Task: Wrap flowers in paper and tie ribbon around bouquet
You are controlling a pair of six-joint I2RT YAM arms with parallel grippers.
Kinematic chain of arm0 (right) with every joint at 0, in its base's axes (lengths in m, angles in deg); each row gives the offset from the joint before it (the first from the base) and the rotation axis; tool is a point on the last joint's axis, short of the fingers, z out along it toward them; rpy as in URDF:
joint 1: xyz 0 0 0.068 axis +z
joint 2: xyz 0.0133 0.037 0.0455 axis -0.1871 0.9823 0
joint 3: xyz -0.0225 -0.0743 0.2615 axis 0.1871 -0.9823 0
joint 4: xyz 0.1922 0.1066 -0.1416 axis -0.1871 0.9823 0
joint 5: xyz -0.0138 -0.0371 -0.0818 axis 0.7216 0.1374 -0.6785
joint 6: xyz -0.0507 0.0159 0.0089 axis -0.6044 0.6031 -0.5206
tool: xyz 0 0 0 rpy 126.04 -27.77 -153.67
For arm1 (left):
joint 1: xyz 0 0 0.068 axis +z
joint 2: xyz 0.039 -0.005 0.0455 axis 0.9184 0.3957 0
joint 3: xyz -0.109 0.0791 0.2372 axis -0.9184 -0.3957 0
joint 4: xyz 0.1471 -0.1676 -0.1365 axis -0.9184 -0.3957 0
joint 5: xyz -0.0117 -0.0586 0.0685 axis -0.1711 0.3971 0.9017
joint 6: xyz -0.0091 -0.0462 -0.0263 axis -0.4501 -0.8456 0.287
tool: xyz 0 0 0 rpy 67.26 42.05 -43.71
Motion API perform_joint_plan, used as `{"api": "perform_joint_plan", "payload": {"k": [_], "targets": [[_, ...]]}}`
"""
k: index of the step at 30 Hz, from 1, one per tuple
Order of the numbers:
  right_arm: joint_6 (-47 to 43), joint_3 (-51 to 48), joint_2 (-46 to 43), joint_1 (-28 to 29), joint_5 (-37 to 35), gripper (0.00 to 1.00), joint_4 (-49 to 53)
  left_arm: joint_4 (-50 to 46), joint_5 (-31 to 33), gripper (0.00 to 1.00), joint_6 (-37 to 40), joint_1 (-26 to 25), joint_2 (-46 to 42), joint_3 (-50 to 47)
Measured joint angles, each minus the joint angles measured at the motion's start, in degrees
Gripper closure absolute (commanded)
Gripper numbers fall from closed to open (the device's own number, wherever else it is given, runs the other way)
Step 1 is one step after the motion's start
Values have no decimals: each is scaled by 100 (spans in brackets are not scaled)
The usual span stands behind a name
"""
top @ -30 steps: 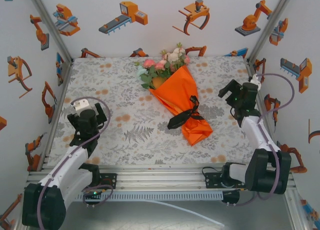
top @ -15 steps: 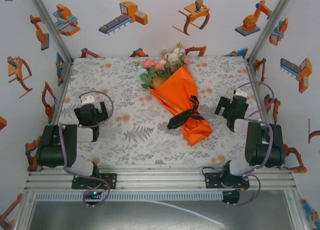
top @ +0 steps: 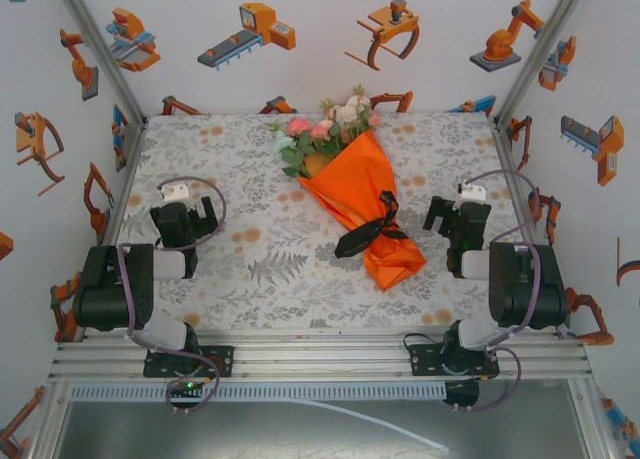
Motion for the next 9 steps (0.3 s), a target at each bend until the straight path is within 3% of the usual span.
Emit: {"api": "perform_joint_plan", "payload": {"k": [9], "targets": [[-107,2,0,37,59,1,9,0,-2,3,0,0,0,0]]}}
